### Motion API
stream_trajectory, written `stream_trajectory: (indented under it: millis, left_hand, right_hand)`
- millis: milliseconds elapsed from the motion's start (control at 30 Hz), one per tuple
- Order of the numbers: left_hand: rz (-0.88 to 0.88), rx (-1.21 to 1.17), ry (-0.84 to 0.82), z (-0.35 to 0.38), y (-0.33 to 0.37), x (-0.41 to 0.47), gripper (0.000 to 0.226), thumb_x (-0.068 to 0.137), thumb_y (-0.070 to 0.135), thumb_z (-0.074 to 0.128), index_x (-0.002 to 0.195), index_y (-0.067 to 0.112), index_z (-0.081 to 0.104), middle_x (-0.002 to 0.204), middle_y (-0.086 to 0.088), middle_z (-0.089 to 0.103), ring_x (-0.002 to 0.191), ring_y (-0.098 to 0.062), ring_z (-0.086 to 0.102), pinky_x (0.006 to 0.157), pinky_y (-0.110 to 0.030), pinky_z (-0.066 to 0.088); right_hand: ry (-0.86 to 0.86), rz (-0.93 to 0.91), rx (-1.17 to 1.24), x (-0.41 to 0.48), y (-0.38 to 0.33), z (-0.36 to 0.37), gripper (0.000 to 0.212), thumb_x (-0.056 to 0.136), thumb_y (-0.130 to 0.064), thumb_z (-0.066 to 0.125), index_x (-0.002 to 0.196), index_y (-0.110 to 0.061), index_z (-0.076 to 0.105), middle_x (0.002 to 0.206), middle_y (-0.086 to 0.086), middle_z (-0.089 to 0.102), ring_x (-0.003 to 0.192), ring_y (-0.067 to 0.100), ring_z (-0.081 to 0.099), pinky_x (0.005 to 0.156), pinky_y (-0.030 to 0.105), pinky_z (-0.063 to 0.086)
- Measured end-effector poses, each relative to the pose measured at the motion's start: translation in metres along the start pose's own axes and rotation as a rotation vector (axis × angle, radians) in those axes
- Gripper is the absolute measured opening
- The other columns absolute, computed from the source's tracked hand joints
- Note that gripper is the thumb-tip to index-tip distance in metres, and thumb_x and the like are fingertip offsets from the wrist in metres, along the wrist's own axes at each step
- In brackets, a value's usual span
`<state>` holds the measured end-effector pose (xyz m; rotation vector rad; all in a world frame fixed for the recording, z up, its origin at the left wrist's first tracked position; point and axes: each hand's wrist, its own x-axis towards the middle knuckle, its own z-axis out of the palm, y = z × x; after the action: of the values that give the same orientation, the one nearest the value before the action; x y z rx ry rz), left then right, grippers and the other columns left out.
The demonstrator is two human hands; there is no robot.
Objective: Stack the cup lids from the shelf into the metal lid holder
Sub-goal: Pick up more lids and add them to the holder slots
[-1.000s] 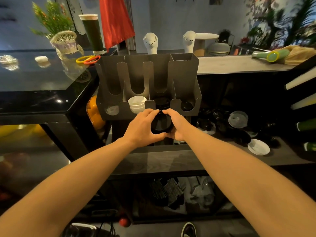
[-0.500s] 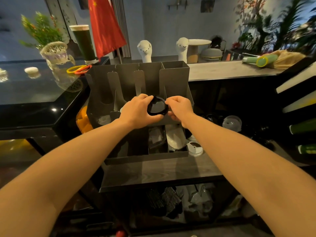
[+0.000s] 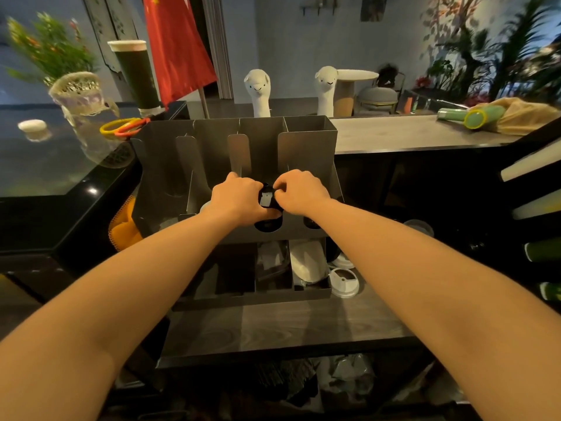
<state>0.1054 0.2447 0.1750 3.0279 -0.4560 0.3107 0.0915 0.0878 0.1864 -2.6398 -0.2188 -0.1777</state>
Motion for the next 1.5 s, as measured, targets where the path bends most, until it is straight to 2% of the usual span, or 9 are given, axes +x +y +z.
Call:
stream_trajectory:
  millis: [100, 267, 467, 633, 900, 1067, 1133, 1300, 1500]
  left_hand:
    - [0.007, 0.046, -0.086, 0.006, 0.003, 0.005, 0.053, 0.079, 0.074, 0.06, 0.106, 0.028, 0.064, 0.099, 0.006, 0.066, 0.113, -0.025, 0.049, 0.082, -0.041, 0.052]
    - [0.018, 0.039, -0.165, 0.022, -0.002, 0.01, 0.045, 0.081, 0.072, 0.059, 0.098, 0.031, 0.059, 0.093, 0.008, 0.061, 0.111, -0.023, 0.046, 0.084, -0.041, 0.045]
    - [0.108, 0.095, -0.192, 0.026, -0.006, 0.018, 0.044, 0.087, 0.066, 0.05, 0.074, 0.025, 0.061, 0.073, 0.005, 0.061, 0.08, -0.015, 0.052, 0.105, -0.044, 0.035]
    - [0.126, 0.138, -0.227, 0.027, -0.01, 0.019, 0.035, 0.096, 0.047, 0.043, 0.095, 0.022, 0.069, 0.095, 0.001, 0.061, 0.091, -0.02, 0.052, 0.103, -0.043, 0.036]
    - [0.083, 0.147, -0.181, 0.021, -0.002, 0.011, 0.026, 0.095, 0.044, 0.05, 0.107, 0.025, 0.064, 0.107, -0.001, 0.058, 0.108, -0.029, 0.046, 0.089, -0.04, 0.044]
    - [0.047, 0.126, 0.056, 0.014, 0.001, -0.003, 0.03, 0.094, 0.045, 0.053, 0.112, 0.024, 0.065, 0.109, 0.0, 0.065, 0.116, -0.031, 0.046, 0.092, -0.043, 0.044]
    - [0.079, 0.102, 0.177, 0.011, -0.003, -0.006, 0.032, 0.094, 0.045, 0.052, 0.114, 0.024, 0.066, 0.11, 0.001, 0.066, 0.111, -0.029, 0.049, 0.088, -0.041, 0.045]
    - [0.152, -0.057, 0.297, 0.001, -0.007, -0.026, 0.028, 0.094, 0.039, 0.054, 0.108, 0.02, 0.068, 0.097, 0.001, 0.065, 0.089, -0.018, 0.053, 0.072, -0.034, 0.051]
    - [0.146, -0.279, 0.132, 0.002, 0.03, -0.058, 0.021, 0.097, 0.037, 0.055, 0.094, 0.021, 0.067, 0.078, 0.003, 0.066, 0.068, -0.012, 0.061, 0.063, -0.028, 0.052]
  right_hand:
    - [-0.086, -0.073, -0.279, 0.006, -0.004, -0.001, 0.02, 0.092, -0.031, 0.06, 0.107, -0.023, 0.071, 0.089, 0.001, 0.066, 0.079, 0.021, 0.063, 0.069, 0.035, 0.056]
    - [-0.096, -0.111, -0.482, 0.008, -0.008, 0.006, 0.02, 0.093, -0.032, 0.058, 0.107, -0.019, 0.066, 0.083, 0.001, 0.056, 0.073, 0.023, 0.055, 0.064, 0.035, 0.042]
    - [-0.139, -0.065, -0.479, 0.009, -0.003, 0.017, 0.017, 0.092, -0.035, 0.06, 0.089, -0.021, 0.053, 0.071, -0.001, 0.047, 0.066, 0.021, 0.049, 0.064, 0.034, 0.039]
    - [-0.16, -0.047, -0.488, 0.009, -0.006, 0.02, 0.016, 0.093, -0.033, 0.059, 0.089, -0.019, 0.053, 0.074, 0.0, 0.051, 0.062, 0.018, 0.048, 0.063, 0.035, 0.04]
    - [-0.145, -0.078, -0.558, 0.006, -0.006, 0.019, 0.015, 0.095, -0.033, 0.056, 0.098, -0.018, 0.058, 0.076, -0.001, 0.05, 0.062, 0.017, 0.047, 0.063, 0.035, 0.039]
    - [0.024, -0.18, -0.564, 0.001, -0.003, 0.022, 0.027, 0.097, -0.036, 0.054, 0.113, -0.017, 0.064, 0.121, 0.007, 0.051, 0.092, 0.028, 0.058, 0.064, 0.036, 0.041]
    - [0.106, -0.206, -0.514, -0.003, -0.002, 0.019, 0.027, 0.097, -0.035, 0.054, 0.115, -0.018, 0.061, 0.126, 0.008, 0.048, 0.099, 0.029, 0.057, 0.065, 0.035, 0.043]
    - [0.197, -0.209, -0.365, -0.027, -0.002, 0.01, 0.028, 0.092, -0.026, 0.06, 0.116, -0.017, 0.049, 0.113, 0.008, 0.046, 0.087, 0.025, 0.054, 0.063, 0.037, 0.05]
    - [0.222, -0.074, -0.303, -0.077, 0.014, 0.009, 0.026, 0.092, -0.02, 0.058, 0.113, -0.017, 0.043, 0.098, 0.002, 0.04, 0.077, 0.021, 0.045, 0.059, 0.035, 0.037]
